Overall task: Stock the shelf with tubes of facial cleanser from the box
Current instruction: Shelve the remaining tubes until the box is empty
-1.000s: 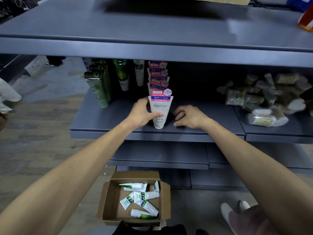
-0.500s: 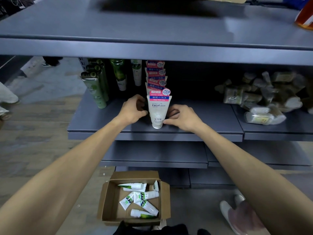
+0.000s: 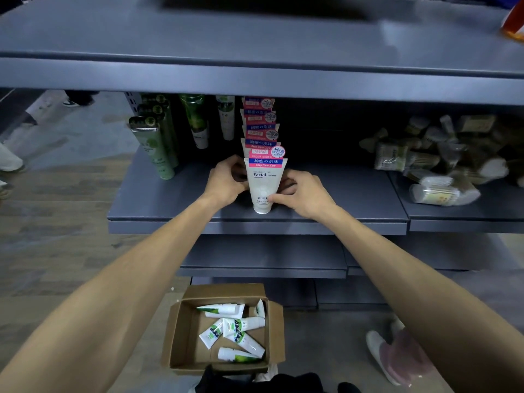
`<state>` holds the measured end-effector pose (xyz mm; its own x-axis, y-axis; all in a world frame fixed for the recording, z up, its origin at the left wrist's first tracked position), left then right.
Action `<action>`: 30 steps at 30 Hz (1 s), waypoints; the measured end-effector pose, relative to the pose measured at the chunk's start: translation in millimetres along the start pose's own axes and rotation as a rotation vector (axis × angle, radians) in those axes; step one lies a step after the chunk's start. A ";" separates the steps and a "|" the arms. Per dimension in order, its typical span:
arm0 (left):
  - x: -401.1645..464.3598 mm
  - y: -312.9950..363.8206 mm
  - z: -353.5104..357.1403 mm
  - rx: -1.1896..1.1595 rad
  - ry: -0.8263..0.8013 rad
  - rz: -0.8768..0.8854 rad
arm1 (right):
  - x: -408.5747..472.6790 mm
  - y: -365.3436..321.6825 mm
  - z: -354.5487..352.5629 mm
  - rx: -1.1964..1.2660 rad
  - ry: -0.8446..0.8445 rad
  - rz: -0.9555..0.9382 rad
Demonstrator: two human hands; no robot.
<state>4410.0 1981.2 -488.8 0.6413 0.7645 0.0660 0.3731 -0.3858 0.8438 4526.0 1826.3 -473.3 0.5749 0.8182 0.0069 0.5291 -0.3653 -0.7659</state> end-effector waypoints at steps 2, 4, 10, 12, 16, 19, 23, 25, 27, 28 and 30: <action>1.1 -1.1 1.0 0.012 -0.002 0.016 | -0.5 -1.1 0.3 -0.002 -0.007 -0.007; 2.3 -2.3 2.6 0.019 -0.012 0.025 | -0.6 -1.5 0.4 -0.008 -0.010 -0.009; 3.8 -1.1 3.2 0.042 -0.016 0.038 | 0.3 0.0 1.9 -0.041 -0.004 -0.001; 3.5 0.1 1.6 0.061 -0.044 0.055 | 0.5 -0.2 3.0 -0.063 0.001 -0.001; 0.2 0.1 -6.4 0.138 -0.102 0.126 | 1.0 -1.3 3.5 -0.075 0.019 0.011; -2.7 -8.4 -15.7 0.168 -0.095 0.113 | 0.1 -2.9 3.1 -0.068 0.026 0.025; -14.8 -16.0 -31.3 0.166 -0.089 0.085 | -4.9 -8.0 1.8 -0.064 0.035 0.046; -20.5 -21.1 -38.5 0.168 -0.107 0.092 | -10.0 -8.4 1.5 -0.072 0.051 0.076; -26.8 -29.0 -45.4 0.176 -0.130 0.099 | -19.7 -5.0 5.2 -0.084 0.087 0.145; -30.8 -33.4 -48.1 0.182 -0.148 0.102 | -26.4 -2.5 9.2 -0.082 0.113 0.187; -42.0 -42.3 -52.2 0.189 -0.190 0.111 | -41.9 0.2 22.8 -0.076 0.138 0.244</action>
<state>4332.3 1992.5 -499.5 0.7925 0.6088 0.0368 0.4005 -0.5650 0.7214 4487.8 1802.1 -488.4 0.7678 0.6357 -0.0802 0.4068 -0.5803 -0.7055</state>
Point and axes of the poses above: each hand's wrist, its own x-axis towards the middle knuckle, its own z-axis out of the palm, y = z × x, the point moved 5 cm from there along x, towards the middle knuckle, and after that the axes turned 6 degrees about y, right-handed, at the moved point
